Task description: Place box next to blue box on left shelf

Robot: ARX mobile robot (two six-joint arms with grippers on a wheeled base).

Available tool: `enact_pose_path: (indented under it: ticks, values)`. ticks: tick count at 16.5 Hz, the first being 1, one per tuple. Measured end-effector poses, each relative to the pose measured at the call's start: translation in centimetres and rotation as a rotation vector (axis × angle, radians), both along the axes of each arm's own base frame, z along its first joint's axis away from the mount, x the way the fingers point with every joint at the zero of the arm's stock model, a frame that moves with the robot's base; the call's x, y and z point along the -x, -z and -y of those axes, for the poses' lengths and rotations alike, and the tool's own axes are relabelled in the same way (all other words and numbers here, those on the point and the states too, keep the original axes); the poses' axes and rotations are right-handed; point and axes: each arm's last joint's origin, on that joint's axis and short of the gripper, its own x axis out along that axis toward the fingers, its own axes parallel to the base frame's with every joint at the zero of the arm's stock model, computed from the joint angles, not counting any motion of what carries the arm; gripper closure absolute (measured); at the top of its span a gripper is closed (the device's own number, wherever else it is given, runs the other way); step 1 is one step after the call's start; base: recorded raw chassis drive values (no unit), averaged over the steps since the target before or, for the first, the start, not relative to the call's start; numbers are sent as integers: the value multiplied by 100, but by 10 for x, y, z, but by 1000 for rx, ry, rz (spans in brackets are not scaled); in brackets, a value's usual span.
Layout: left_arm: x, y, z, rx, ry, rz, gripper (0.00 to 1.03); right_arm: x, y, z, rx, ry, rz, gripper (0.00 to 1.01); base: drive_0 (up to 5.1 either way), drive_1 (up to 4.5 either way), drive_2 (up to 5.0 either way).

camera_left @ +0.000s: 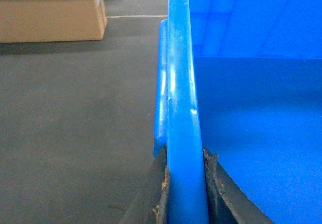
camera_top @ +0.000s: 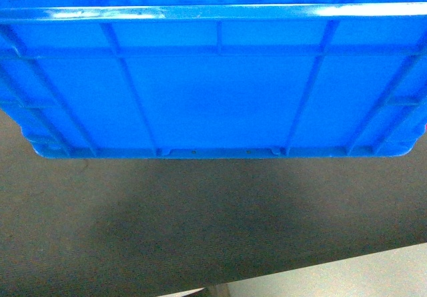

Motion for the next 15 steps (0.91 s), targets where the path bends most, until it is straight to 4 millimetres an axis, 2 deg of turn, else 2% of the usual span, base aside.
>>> enact_pose_path:
  ticks: [15]
  values:
    - [0,0,0,0,0,0,91,0,0,0,1,2,0,92,-150,-150,-150]
